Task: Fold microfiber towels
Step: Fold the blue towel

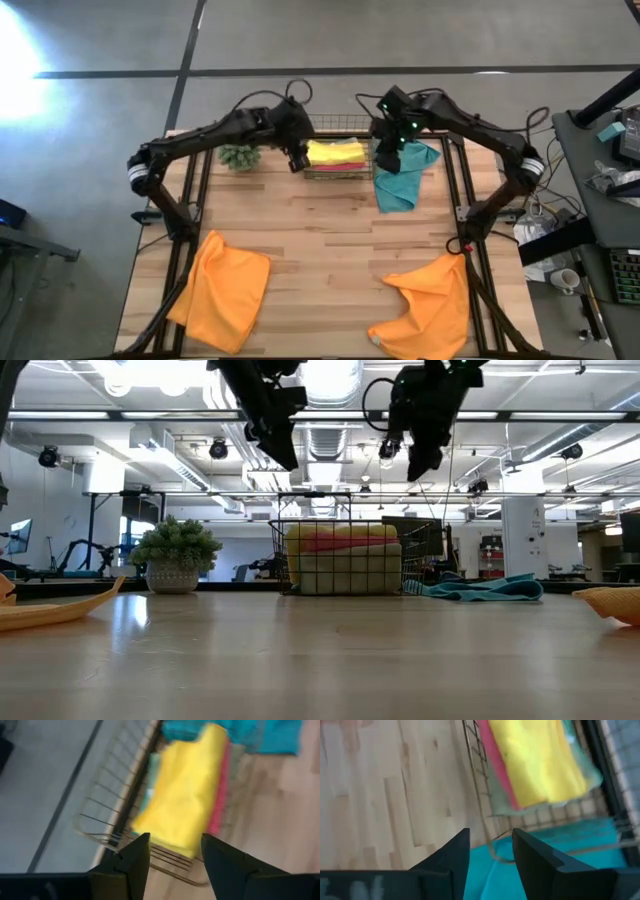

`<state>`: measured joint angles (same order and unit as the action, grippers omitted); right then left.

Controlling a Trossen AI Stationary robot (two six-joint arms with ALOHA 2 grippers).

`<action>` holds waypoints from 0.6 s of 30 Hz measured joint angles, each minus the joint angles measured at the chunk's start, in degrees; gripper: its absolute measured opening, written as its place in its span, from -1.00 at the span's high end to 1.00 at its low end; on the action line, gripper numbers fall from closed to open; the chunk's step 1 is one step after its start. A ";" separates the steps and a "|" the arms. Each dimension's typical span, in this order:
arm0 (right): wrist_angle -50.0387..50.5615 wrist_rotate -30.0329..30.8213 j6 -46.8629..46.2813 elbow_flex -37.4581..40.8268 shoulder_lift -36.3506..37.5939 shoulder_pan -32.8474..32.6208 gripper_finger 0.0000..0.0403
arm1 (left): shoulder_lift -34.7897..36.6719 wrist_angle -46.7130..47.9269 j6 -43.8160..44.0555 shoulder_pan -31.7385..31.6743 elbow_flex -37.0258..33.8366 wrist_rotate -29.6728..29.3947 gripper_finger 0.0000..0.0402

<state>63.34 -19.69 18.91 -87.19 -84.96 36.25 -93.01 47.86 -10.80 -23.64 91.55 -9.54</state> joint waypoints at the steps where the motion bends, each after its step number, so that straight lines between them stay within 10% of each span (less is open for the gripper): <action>1: -0.27 0.03 -0.98 1.48 0.98 -0.16 0.33 | 0.33 -0.30 0.02 0.71 -1.18 0.07 0.19; 18: -17.70 5.90 -28.62 34.25 20.99 -6.42 0.75 | 0.94 -16.79 1.56 7.64 -14.40 -1.44 0.19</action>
<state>45.64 -13.79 -9.71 -52.94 -63.96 29.82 -92.07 31.08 -9.23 -16.00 77.15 -10.98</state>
